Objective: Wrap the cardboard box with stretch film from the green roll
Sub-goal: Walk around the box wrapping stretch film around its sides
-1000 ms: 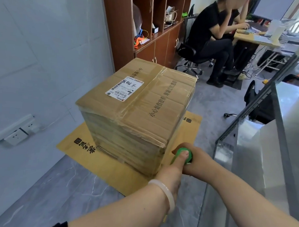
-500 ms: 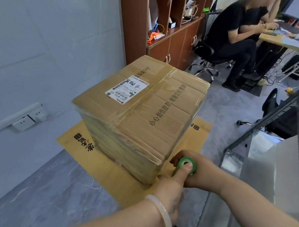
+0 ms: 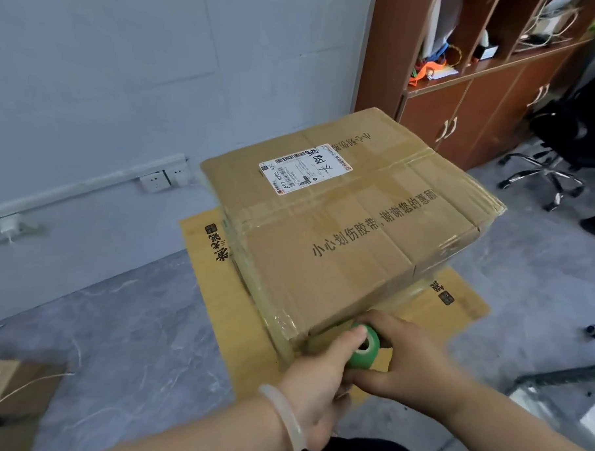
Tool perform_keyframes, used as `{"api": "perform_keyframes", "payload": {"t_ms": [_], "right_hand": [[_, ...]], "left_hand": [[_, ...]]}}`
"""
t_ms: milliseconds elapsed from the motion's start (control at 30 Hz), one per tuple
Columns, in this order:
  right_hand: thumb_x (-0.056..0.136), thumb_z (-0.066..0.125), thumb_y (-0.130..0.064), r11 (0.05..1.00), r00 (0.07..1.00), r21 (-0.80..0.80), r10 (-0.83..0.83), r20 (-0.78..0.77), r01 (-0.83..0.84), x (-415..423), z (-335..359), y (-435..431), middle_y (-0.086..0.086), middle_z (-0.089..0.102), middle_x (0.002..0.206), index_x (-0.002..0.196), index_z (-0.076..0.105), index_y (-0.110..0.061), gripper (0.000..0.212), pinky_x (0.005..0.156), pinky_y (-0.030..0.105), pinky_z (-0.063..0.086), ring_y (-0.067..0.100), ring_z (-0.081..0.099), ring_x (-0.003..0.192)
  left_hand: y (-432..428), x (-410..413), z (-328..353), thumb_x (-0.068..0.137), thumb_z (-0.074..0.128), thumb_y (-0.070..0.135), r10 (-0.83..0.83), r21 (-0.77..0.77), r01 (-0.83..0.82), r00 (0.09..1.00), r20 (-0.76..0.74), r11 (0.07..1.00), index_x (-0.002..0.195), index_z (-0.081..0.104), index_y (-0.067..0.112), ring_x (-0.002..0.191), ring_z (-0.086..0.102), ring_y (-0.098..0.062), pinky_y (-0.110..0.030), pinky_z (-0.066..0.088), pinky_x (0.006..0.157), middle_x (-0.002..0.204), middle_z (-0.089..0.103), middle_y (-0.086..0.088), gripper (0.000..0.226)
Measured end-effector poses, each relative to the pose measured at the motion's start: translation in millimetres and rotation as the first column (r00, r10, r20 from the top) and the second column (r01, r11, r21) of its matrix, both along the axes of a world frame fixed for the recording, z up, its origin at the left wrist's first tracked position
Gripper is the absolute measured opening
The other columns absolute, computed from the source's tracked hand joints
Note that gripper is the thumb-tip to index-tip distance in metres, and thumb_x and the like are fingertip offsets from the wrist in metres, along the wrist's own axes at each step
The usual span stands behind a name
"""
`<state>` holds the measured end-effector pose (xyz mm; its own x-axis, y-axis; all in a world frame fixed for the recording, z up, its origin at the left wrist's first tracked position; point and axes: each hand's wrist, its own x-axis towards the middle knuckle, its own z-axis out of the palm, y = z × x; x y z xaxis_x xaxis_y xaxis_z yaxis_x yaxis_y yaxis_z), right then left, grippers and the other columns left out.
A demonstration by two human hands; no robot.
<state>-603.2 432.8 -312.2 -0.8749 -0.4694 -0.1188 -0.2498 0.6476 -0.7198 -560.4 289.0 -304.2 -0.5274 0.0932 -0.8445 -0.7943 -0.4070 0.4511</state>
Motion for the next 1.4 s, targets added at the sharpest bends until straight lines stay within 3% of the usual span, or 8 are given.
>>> {"api": "perform_keyframes", "payload": {"t_ms": [100, 233, 500, 700, 900, 1033, 1167, 1400], "right_hand": [[0.059, 0.071, -0.056, 0.998, 0.992, -0.03, -0.061, -0.109, 0.058, 5, -4, 2, -0.02, 0.059, 0.083, 0.087, 0.049, -0.04, 0.039, 0.064, 0.014, 0.044, -0.002, 0.057, 0.082], [0.058, 0.069, -0.045, 0.986, 0.974, -0.093, -0.153, -0.164, 0.14, 5, -5, 4, -0.015, 0.061, 0.09, 0.087, 0.057, -0.03, 0.035, 0.06, 0.017, 0.045, 0.002, 0.06, 0.078], [0.057, 0.066, -0.049, 0.998, 0.99, -0.066, -0.032, -0.141, 0.023, -18, -6, 19, -0.027, 0.057, 0.097, 0.088, 0.049, -0.04, 0.037, 0.062, 0.004, 0.038, -0.01, 0.055, 0.078], [0.065, 0.047, -0.087, 0.944, 0.944, 0.022, 0.329, -0.014, -0.329, -59, -12, 53, -0.037, 0.054, 0.103, 0.118, 0.036, -0.052, 0.065, 0.078, 0.013, 0.049, -0.01, 0.061, 0.09], [0.079, 0.06, -0.058, 0.76, 0.753, 0.029, 0.638, 0.16, -0.649, -94, 1, 63, -0.027, 0.047, 0.125, 0.13, 0.035, -0.048, 0.058, 0.088, 0.013, 0.044, -0.004, 0.056, 0.108], [0.083, 0.065, -0.043, 0.721, 0.698, -0.093, 0.69, 0.192, -0.687, -102, 8, 67, -0.028, 0.049, 0.122, 0.123, 0.039, -0.05, 0.049, 0.083, 0.002, 0.038, -0.011, 0.049, 0.109], [0.082, 0.059, -0.051, 0.681, 0.667, -0.096, 0.731, 0.148, -0.726, -105, 3, 74, -0.035, 0.037, 0.127, 0.125, 0.021, -0.072, 0.061, 0.093, 0.01, 0.04, -0.008, 0.044, 0.117], [0.069, 0.06, -0.063, 0.791, 0.759, -0.15, 0.612, 0.222, -0.593, -100, 2, 87, -0.047, 0.038, 0.124, 0.112, 0.021, -0.075, 0.058, 0.096, 0.019, 0.045, -0.012, 0.051, 0.114]], "left_hand": [[0, 7, -5, 0.044, 0.091, 0.057, -0.062, 0.085, 0.069, 0.995, -0.079, 0.994, 0.104, 0.073, 0.019, 0.089, 0.063, -0.012, -0.027, 0.045, 0.082, 0.083, 0.074, 0.007, 0.073], [9, 12, -5, 0.044, 0.081, 0.064, -0.101, 0.127, 0.119, 0.985, -0.137, 0.985, 0.116, 0.066, 0.029, 0.117, 0.062, -0.017, -0.029, 0.045, 0.087, 0.12, 0.071, 0.003, 0.082], [30, -7, -6, 0.056, 0.076, 0.055, 0.022, 0.113, -0.01, 0.994, -0.107, 0.994, 0.104, 0.07, 0.023, 0.097, 0.066, -0.009, -0.025, 0.046, 0.074, 0.094, 0.076, 0.014, 0.058], [43, -17, -13, 0.043, 0.075, 0.058, 0.154, 0.078, -0.145, 0.98, -0.126, 0.986, 0.116, 0.068, 0.026, 0.102, 0.065, -0.008, -0.028, 0.045, 0.084, 0.106, 0.076, 0.016, 0.081], [74, -14, -3, 0.038, 0.078, 0.042, 0.501, 0.064, -0.498, 0.863, -0.066, 0.865, 0.121, 0.065, 0.016, 0.109, 0.066, -0.017, -0.037, 0.046, 0.095, 0.111, 0.076, 0.003, 0.087], [89, -10, 9, 0.058, 0.077, 0.027, 0.569, 0.067, -0.566, 0.82, -0.061, 0.822, 0.119, 0.066, 0.008, 0.107, 0.068, -0.025, -0.035, 0.061, 0.071, 0.115, 0.075, -0.01, 0.066], [95, -10, 12, 0.044, 0.081, 0.047, 0.531, -0.004, -0.534, 0.841, -0.103, 0.845, 0.125, 0.064, 0.014, 0.12, 0.061, -0.028, -0.046, 0.047, 0.108, 0.129, 0.067, -0.011, 0.089], [100, -26, 8, 0.045, 0.081, 0.048, 0.445, -0.041, -0.453, 0.886, -0.131, 0.89, 0.122, 0.065, 0.012, 0.11, 0.063, -0.027, -0.045, 0.049, 0.103, 0.113, 0.07, -0.009, 0.087]]}}
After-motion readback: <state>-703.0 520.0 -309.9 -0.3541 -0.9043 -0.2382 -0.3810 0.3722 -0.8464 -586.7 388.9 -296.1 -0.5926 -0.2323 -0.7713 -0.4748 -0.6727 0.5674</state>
